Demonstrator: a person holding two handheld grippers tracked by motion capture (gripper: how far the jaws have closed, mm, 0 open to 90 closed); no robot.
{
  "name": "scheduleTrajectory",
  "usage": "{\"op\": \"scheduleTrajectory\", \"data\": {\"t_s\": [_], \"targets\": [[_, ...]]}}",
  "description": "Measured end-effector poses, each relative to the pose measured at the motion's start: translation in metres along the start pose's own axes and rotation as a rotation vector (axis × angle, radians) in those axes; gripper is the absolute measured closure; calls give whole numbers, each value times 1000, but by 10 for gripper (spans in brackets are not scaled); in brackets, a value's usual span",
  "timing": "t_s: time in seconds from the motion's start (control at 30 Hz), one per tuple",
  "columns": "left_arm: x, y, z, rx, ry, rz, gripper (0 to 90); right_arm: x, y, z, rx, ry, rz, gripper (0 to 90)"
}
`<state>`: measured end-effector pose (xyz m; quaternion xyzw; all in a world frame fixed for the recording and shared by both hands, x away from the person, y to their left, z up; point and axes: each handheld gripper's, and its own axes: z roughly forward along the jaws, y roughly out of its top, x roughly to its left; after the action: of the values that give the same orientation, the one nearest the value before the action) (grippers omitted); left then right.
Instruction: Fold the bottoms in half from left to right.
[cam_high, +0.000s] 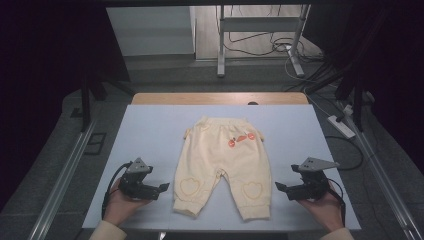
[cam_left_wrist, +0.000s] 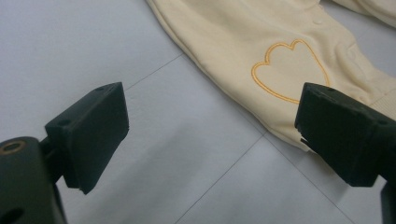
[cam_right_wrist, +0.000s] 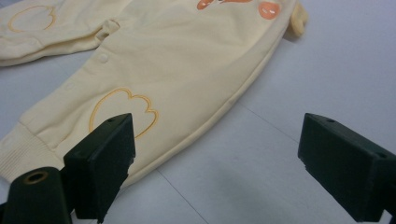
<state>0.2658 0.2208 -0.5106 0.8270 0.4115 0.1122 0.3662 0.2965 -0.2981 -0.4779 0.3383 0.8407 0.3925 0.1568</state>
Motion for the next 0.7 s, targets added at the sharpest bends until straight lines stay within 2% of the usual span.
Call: {"op": "scheduleTrajectory", "data": {"t_s": [0.43, 0.7], "targets": [[-1, 2, 1, 1, -6, 13, 99, 2, -1, 2, 14, 4, -2, 113], [1, 1, -1, -6, -5, 3, 100, 5, 0, 4, 15, 7, -13, 114]]}}
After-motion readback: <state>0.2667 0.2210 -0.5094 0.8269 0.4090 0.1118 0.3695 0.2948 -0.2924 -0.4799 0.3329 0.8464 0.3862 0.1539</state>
